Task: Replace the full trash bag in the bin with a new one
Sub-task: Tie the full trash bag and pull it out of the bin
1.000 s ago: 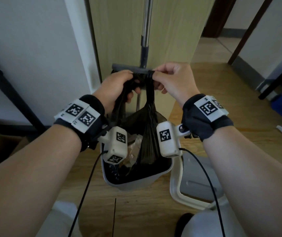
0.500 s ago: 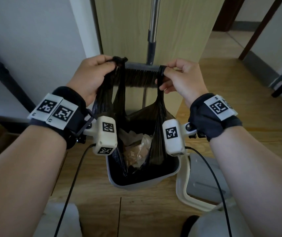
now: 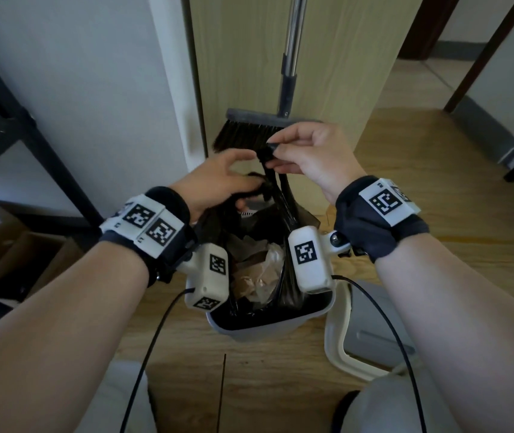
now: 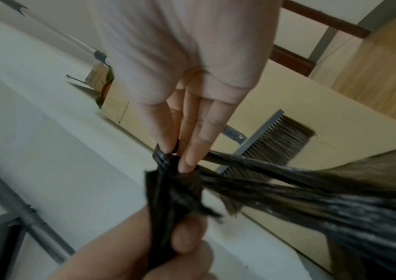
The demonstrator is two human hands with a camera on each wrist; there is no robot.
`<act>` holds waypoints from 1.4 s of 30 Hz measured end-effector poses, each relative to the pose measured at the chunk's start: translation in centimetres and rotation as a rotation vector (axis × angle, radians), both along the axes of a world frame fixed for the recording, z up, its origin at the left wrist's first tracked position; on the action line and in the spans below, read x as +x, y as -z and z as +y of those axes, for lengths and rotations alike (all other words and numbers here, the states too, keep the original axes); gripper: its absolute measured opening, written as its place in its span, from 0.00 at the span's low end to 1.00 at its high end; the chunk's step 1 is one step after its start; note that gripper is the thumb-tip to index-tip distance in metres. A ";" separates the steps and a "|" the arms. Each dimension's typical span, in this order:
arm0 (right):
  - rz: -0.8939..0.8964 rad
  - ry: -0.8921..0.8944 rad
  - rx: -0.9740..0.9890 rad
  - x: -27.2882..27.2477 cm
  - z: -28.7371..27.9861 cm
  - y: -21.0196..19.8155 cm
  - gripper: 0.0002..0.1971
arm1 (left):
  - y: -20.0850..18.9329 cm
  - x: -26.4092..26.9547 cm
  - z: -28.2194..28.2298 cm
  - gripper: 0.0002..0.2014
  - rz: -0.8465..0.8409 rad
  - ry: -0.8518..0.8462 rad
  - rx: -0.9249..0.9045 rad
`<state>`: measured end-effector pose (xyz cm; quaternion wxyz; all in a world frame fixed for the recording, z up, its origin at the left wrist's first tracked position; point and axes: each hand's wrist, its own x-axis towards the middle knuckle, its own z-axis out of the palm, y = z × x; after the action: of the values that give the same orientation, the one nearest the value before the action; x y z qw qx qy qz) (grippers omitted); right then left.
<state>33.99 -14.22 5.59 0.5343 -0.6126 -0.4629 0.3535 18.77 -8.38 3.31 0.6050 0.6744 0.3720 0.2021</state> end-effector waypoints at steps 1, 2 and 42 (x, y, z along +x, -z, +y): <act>0.006 -0.022 -0.003 -0.3 0.0 0.0 0.09 | 0.3 0.2 -0.3 0.19 0.009 0.041 -0.001; 0.010 -0.047 -0.008 -0.6 0.0 0.0 0.09 | 0.5 0.5 -0.6 0.16 0.009 0.068 -0.010; -0.200 -0.130 -0.467 -0.4 0.0 5.9 0.09 | 3.4 0.8 -0.1 0.08 0.515 0.044 0.412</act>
<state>33.63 -14.23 -0.34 0.3064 -0.7202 -0.4575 0.4221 19.53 -8.49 -0.05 0.3462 0.8194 0.4493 0.0830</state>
